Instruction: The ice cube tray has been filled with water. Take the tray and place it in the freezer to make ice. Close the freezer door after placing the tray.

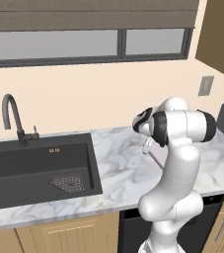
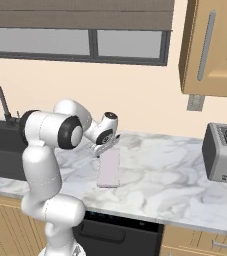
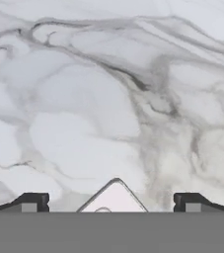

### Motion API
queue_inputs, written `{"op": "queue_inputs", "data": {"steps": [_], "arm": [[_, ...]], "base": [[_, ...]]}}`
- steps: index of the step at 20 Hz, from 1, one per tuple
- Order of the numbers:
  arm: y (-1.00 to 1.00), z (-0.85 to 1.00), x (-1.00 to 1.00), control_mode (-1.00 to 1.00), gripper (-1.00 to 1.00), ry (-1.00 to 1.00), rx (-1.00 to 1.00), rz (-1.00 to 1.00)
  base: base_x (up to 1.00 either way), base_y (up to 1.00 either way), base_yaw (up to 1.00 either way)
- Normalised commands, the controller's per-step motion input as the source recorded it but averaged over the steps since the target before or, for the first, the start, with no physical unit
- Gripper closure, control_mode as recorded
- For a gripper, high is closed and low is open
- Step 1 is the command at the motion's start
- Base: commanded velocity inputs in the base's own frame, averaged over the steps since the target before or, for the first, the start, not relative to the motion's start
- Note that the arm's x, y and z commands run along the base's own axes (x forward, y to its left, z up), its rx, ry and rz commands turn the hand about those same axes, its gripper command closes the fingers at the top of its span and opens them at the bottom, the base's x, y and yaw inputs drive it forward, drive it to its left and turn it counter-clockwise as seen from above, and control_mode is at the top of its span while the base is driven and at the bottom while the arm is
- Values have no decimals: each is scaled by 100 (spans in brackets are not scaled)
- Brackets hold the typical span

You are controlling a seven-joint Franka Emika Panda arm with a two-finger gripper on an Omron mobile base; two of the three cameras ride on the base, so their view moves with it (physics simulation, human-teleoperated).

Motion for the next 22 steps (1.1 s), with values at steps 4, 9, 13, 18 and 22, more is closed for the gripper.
{"op": "queue_inputs", "data": {"steps": [4, 9, 13, 18, 22], "arm": [[-52, -25, -80, -100, -100, 0, 0, 17], [-54, -16, -84, -100, -100, 0, 0, 7], [-47, -9, -75, -100, -100, 0, 0, 1], [-35, -1, -55, -100, -100, 0, 0, 0], [-16, 0, -40, -100, -100, 2, 0, 0]], "base": [[0, 0, 0], [0, 0, 0], [0, 0, 0], [0, 0, 0], [0, 0, 0]]}}
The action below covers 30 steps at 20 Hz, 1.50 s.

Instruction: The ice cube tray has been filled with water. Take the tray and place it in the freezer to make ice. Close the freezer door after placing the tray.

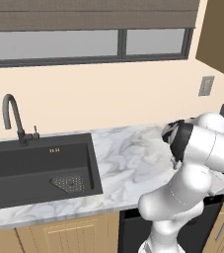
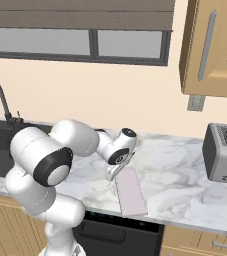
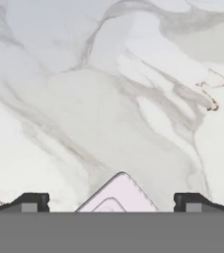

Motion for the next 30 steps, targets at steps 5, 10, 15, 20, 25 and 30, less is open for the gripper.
{"op": "queue_inputs", "data": {"steps": [5, 10, 15, 20, 25, 30], "arm": [[-12, 4, -17, -100, -100, 5, 0, 0], [-3, 30, -1, -100, -100, 7, 0, 0], [0, 48, 0, -100, -100, 6, 0, 0], [9, 41, 10, -100, -100, 0, 0, 0], [26, 28, 13, -100, -100, -5, 0, -7], [15, 17, -41, -100, -100, -8, 2, -39]], "base": [[0, 0, 0], [0, 0, 0], [0, 0, 0], [0, 0, 0], [0, 0, 0], [0, 0, 0]]}}
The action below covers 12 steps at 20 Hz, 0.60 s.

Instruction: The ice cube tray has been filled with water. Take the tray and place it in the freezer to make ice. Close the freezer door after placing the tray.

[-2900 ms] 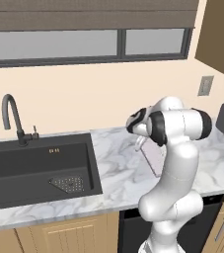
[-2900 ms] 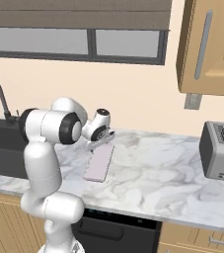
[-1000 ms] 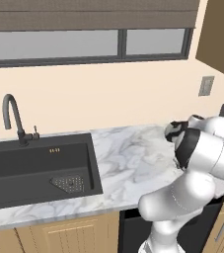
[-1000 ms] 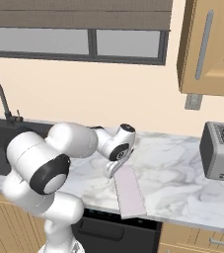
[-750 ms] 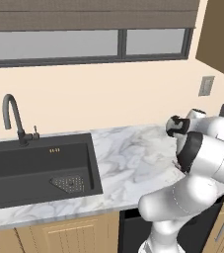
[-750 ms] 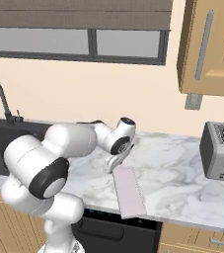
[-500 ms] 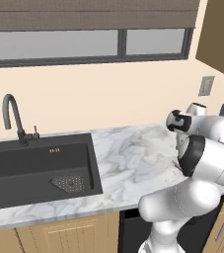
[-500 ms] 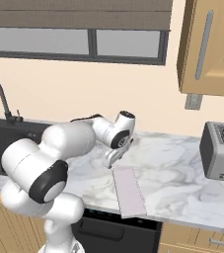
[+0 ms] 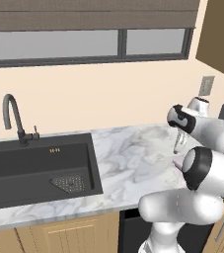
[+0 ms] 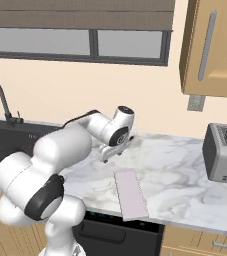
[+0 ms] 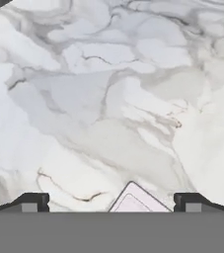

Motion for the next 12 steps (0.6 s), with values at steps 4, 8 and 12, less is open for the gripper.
{"op": "queue_inputs", "data": {"steps": [4, 8, 12], "arm": [[12, 18, -45, -100, -100, -19, 7, -73], [25, 18, -29, -100, -100, -20, 7, -83], [6, 18, -14, -100, -100, -8, 10, -79]], "base": [[0, 0, 0], [0, 0, 0], [0, 0, 0]]}}
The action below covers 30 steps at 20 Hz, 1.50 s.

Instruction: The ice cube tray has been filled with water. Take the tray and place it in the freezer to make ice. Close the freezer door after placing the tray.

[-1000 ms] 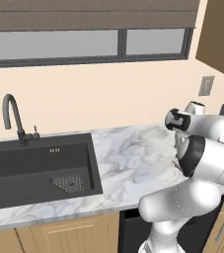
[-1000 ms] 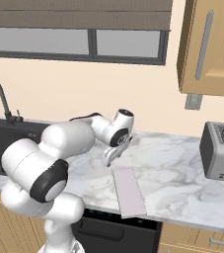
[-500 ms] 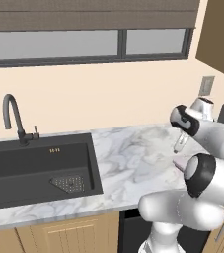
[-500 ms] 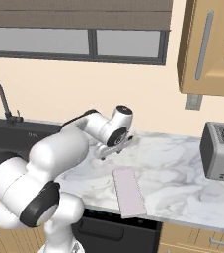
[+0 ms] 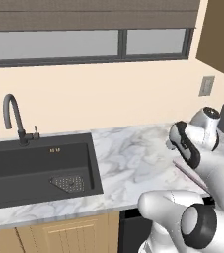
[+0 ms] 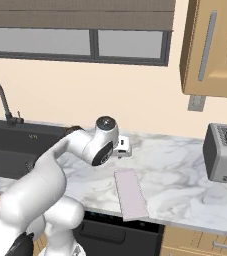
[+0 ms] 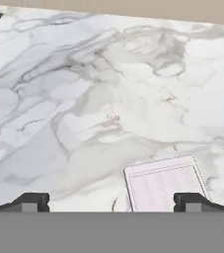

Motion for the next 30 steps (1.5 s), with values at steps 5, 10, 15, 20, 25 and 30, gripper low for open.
{"op": "queue_inputs", "data": {"steps": [5, 10, 15, 20, 25, 30], "arm": [[-26, 10, -29, -100, -100, 4, 1, -70], [-77, 21, -42, -100, -100, 4, 19, -49], [-96, 43, -51, -100, -100, -5, 58, -18], [-46, 32, -66, -100, -100, -5, 45, -9], [0, 1, -79, -100, -100, 0, 11, 0], [9, -20, -66, -100, -100, -1, 0, 0]], "base": [[0, 0, 0], [0, 0, 0], [0, 0, 0], [0, 0, 0], [0, 0, 0], [0, 0, 0]]}}
